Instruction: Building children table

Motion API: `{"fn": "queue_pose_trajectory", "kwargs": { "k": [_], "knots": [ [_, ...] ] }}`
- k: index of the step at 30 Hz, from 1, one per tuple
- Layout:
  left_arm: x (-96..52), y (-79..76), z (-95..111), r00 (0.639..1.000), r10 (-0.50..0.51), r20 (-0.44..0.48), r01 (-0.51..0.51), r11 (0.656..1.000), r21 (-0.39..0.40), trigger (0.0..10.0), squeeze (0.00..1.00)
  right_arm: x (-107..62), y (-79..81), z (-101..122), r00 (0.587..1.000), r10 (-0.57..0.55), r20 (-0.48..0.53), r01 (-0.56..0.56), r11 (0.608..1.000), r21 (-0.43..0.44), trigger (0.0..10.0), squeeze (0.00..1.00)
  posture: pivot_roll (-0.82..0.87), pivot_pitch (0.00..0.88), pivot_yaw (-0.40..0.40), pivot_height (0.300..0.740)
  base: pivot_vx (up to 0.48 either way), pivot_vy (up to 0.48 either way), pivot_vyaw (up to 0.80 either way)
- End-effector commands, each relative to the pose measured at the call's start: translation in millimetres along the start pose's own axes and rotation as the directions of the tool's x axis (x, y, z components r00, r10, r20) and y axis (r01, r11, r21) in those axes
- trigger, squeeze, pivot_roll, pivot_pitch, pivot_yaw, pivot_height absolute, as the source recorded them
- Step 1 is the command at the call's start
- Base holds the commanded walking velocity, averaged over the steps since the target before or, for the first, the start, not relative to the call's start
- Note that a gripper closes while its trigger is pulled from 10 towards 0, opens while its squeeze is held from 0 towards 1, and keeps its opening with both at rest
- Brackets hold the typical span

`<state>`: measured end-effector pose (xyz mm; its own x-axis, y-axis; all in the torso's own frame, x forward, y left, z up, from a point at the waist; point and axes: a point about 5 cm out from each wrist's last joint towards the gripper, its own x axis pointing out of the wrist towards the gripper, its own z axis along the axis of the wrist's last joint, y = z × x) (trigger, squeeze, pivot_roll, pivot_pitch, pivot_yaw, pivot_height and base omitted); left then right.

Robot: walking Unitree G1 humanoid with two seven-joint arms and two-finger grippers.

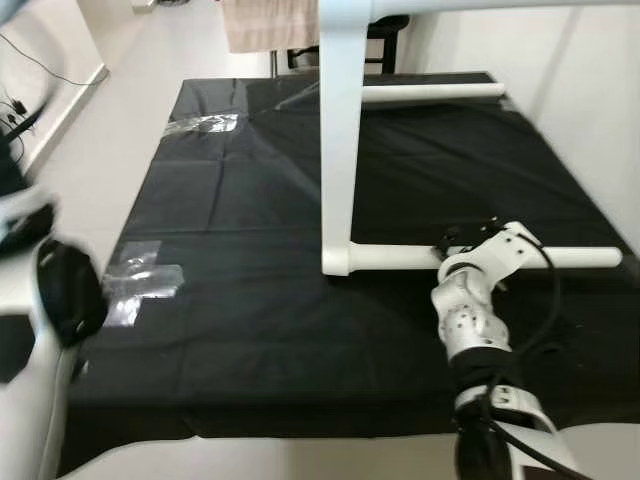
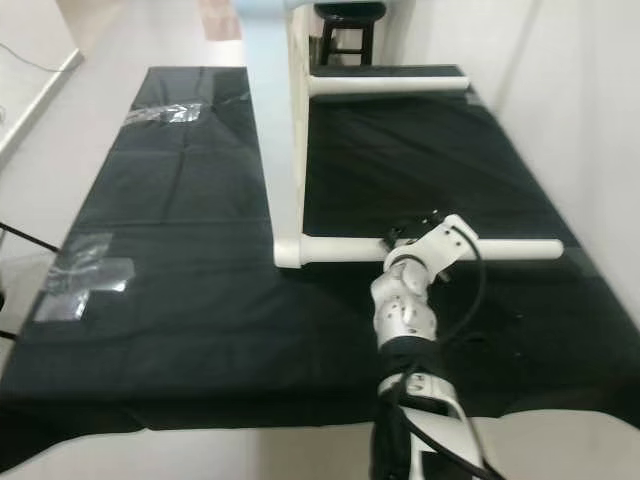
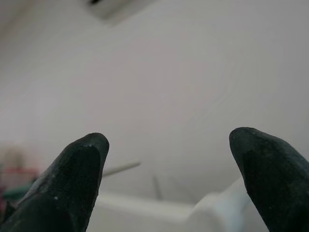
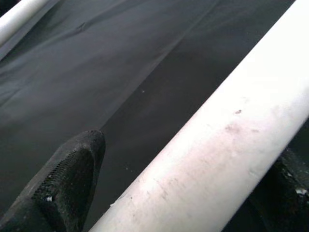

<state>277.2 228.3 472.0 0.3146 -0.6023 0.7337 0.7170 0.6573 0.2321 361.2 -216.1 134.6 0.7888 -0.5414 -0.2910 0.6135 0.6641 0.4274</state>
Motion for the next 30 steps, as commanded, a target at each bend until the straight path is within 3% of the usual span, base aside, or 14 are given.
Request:
{"fn": "queue_pose_trajectory", "kwargs": {
  "k": [1,6,10,14,19,20,21,22,24,25,26,28,29,30],
  "knots": [
    [-4.4,-0.8,-6,0.999,0.034,0.023,-0.033,0.999,-0.034,10.0,0.0,-3.3,-69.9,-62,0.951,-0.243,-0.191,0.182,0.94,-0.29,10.0,1.0,0.04,0.296,-0.028,0.74,0.0,0.0,0.0],
    [-40.2,11.8,-52,0.973,0.23,-0.018,-0.231,0.965,-0.124,10.0,0.0,-6.2,-61.0,-38,0.973,-0.194,-0.123,0.167,0.965,-0.202,10.0,1.0,0.02,0.3,-0.031,0.74,0.0,0.0,0.0],
    [-50.7,15.8,-69,0.959,0.279,-0.051,-0.283,0.948,-0.148,10.0,0.0,-17.2,-59.7,-12,0.988,-0.141,-0.06,0.133,0.984,-0.118,10.0,1.0,0.0,0.305,-0.029,0.74,0.0,0.0,0.0],
    [-50.8,15.5,-72,0.952,0.3,-0.055,-0.305,0.937,-0.171,10.0,0.0,-39.0,-67.4,8,0.995,-0.093,-0.04,0.093,0.996,-0.006,10.0,1.0,-0.01,0.308,-0.03,0.74,0.0,0.0,0.0],
    [-47.9,16.0,-69,0.953,0.299,-0.039,-0.301,0.937,-0.177,10.0,0.0,-53.2,-77.9,15,0.993,-0.1,-0.064,0.107,0.988,0.116,10.0,1.0,-0.02,0.307,-0.029,0.74,0.0,0.0,0.0],
    [-46.0,14.6,-69,0.955,0.294,-0.034,-0.295,0.939,-0.179,10.0,0.0,-68.9,-80.2,26,0.998,-0.022,-0.053,0.036,0.962,0.271,10.0,1.0,-0.03,0.308,-0.028,0.74,0.0,0.0,0.0],
    [-45.6,14.1,-70,0.956,0.291,-0.034,-0.292,0.939,-0.181,10.0,0.0,-74.9,-76.9,30,0.998,0.04,-0.044,-0.022,0.937,0.349,10.0,1.0,-0.04,0.308,-0.028,0.74,0.0,0.0,0.0],
    [-45.6,14.1,-70,0.956,0.291,-0.034,-0.292,0.939,-0.181,10.0,0.0,-74.9,-76.9,30,0.998,0.04,-0.044,-0.022,0.937,0.349,10.0,1.0,-0.04,0.308,-0.028,0.74,0.0,0.0,0.0],
    [-45.3,13.5,-71,0.957,0.288,-0.036,-0.289,0.94,-0.182,10.0,0.0,-87.9,-65.7,38,0.98,0.201,-0.011,-0.171,0.863,0.476,10.0,1.0,-0.05,0.31,-0.025,0.74,0.0,0.0,0.0],
    [-45.3,13.5,-71,0.957,0.288,-0.036,-0.289,0.94,-0.182,10.0,0.0,-87.9,-65.7,38,0.98,0.201,-0.011,-0.171,0.863,0.476,10.0,1.0,-0.05,0.31,-0.025,0.74,0.0,0.0,0.0],
    [-45.3,13.1,-72,0.957,0.286,-0.037,-0.288,0.94,-0.182,10.0,0.0,-93.4,-61.3,41,0.964,0.265,0.008,-0.232,0.828,0.511,10.0,1.0,-0.05,0.31,-0.025,0.74,0.0,0.0,0.0],
    [-44.7,10.8,-77,0.959,0.281,-0.041,-0.283,0.94,-0.189,10.0,0.0,-112.8,-49.5,40,0.868,0.496,-0.031,-0.424,0.771,0.475,10.0,0.93,-0.06,0.306,-0.026,0.74,0.0,0.0,0.0],
    [-44.7,10.8,-77,0.959,0.281,-0.041,-0.283,0.94,-0.189,10.0,0.0,-112.8,-49.5,40,0.868,0.496,-0.031,-0.424,0.771,0.475,10.0,0.93,-0.06,0.306,-0.026,0.74,0.0,0.0,0.0],
    [-44.2,9.5,-78,0.96,0.275,-0.043,-0.279,0.941,-0.19,10.0,0.0,-119.8,-47.2,37,0.823,0.564,-0.069,-0.481,0.757,0.443,10.0,0.92,-0.06,0.307,-0.031,0.74,0.0,0.0,0.0]
  ]
}}
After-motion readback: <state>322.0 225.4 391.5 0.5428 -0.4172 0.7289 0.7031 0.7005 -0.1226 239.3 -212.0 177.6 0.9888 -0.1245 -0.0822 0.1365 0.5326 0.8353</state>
